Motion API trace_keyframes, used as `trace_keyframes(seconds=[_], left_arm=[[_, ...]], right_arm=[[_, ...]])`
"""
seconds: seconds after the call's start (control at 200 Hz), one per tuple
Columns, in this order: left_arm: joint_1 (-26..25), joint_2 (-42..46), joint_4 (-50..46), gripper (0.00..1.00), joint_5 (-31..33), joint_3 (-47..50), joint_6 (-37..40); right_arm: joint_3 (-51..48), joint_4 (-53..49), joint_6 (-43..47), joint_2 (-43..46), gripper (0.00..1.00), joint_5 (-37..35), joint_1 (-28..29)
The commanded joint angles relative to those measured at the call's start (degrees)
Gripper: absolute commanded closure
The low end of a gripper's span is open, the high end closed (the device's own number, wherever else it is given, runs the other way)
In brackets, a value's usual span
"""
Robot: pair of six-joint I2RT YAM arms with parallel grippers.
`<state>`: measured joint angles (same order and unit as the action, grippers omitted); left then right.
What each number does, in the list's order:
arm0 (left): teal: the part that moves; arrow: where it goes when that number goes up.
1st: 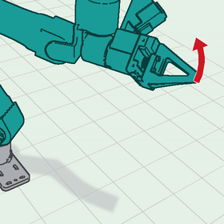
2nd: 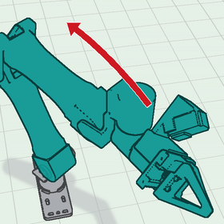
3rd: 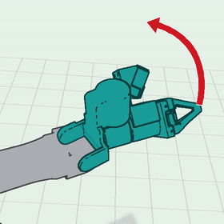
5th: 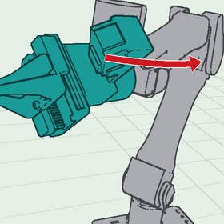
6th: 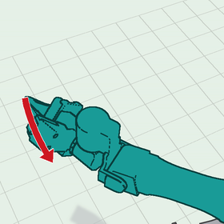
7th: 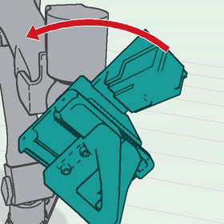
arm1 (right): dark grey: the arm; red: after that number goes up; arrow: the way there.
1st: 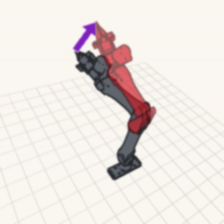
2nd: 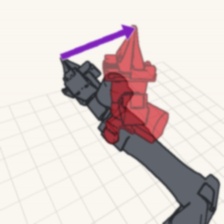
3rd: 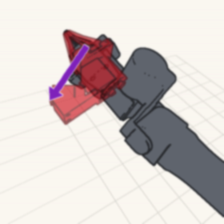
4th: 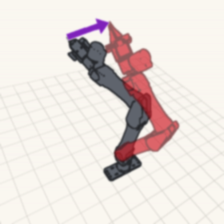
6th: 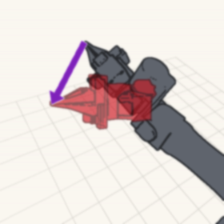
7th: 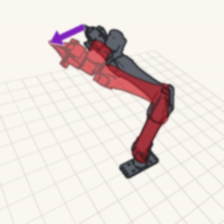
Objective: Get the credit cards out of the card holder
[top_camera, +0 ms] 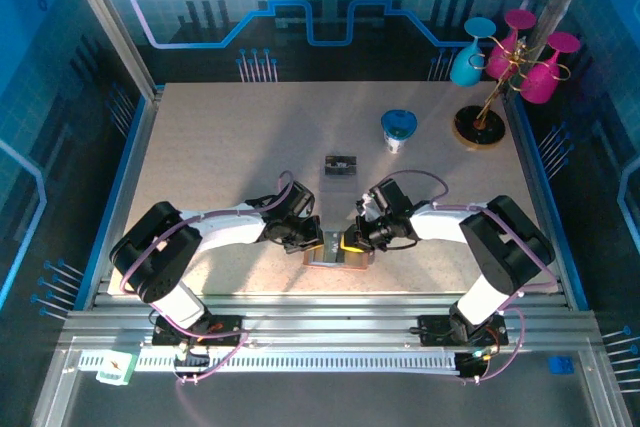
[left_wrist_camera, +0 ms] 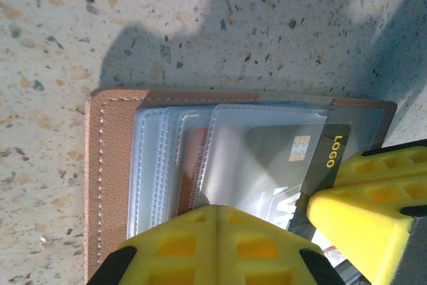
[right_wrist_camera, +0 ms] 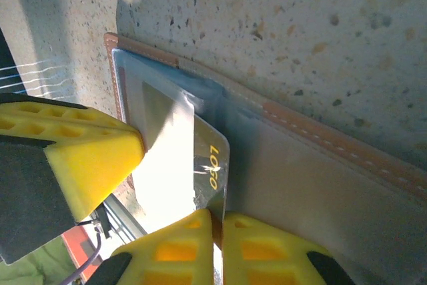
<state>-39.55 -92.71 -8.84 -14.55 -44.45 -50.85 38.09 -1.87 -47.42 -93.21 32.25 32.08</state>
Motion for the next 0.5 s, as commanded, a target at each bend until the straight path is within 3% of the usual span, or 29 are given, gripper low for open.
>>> trace_keyframes(seconds=[0.0, 0.495], left_arm=[[-0.2, -1.6, -3.6, 0.98, 1.8, 0.2, 0.1], [0.0, -0.5, -4.4, 0.98, 2.0, 0.7, 0.2]], right_arm=[[1.0, -5.9, 2.3, 1.2, 0.92, -2.4, -0.7], [2.9, -13.3, 5.0, 4.8, 0.94, -5.8, -0.7]])
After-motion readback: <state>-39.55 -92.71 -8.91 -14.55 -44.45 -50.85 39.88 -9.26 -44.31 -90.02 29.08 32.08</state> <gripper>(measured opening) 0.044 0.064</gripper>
